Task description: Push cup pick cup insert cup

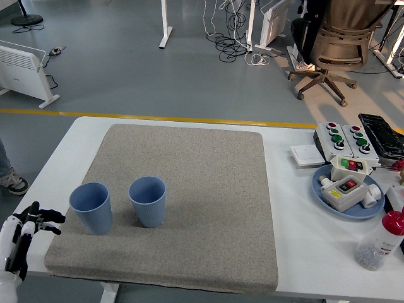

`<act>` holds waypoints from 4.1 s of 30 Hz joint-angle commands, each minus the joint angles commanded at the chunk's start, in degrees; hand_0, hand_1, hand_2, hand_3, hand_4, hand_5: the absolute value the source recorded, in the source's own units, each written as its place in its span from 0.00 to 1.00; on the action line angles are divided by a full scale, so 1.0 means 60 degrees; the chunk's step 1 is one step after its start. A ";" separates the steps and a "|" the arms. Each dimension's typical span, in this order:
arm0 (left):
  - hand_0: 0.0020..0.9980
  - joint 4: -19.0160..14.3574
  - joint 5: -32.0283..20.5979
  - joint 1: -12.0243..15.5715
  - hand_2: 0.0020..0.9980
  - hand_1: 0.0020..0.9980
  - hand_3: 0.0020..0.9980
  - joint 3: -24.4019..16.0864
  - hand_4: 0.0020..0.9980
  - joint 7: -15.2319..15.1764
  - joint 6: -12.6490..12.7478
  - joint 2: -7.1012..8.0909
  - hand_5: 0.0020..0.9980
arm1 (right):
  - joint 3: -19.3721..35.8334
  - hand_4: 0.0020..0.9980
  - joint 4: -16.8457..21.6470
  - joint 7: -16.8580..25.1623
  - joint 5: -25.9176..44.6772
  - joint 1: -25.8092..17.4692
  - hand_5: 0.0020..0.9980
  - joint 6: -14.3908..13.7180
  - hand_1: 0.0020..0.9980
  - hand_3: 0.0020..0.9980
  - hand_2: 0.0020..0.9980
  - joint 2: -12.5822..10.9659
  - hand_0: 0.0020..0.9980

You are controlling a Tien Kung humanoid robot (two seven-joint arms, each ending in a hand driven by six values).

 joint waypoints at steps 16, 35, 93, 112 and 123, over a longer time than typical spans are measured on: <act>0.53 0.0849 -0.0064 -0.0718 0.47 0.50 0.46 0.1036 0.60 0.0604 -0.0597 -0.0174 1.00 | 0.0051 0.10 0.0013 -0.0095 -0.0081 -0.0019 0.44 -0.0016 0.60 0.56 0.62 0.0031 0.67; 0.62 0.2356 -0.0447 -0.1790 0.49 0.52 0.47 0.1469 0.62 0.0559 -0.0658 -0.0116 1.00 | 0.0185 0.10 0.0040 -0.0189 -0.0336 -0.0112 0.44 -0.0032 0.60 0.56 0.62 0.0120 0.67; 0.64 0.6184 -0.2338 -0.5762 0.48 0.53 0.46 0.3234 0.60 0.0063 -0.0806 -0.0481 1.00 | 0.0445 0.10 0.0094 -0.0450 -0.1148 -0.0311 0.45 0.0143 0.60 0.56 0.62 0.0543 0.67; 0.65 0.7621 -0.3360 -0.7237 0.48 0.53 0.46 0.3974 0.59 -0.0128 -0.0936 -0.0561 1.00 | 0.0472 0.10 0.0095 -0.0481 -0.1237 -0.0236 0.45 0.0173 0.60 0.56 0.62 0.0615 0.67; 0.65 0.8368 -0.3932 -0.7979 0.48 0.53 0.45 0.4580 0.58 -0.0207 -0.1024 -0.0664 1.00 | 0.0492 0.10 0.0102 -0.0498 -0.1295 -0.0154 0.45 0.0177 0.60 0.56 0.62 0.0638 0.67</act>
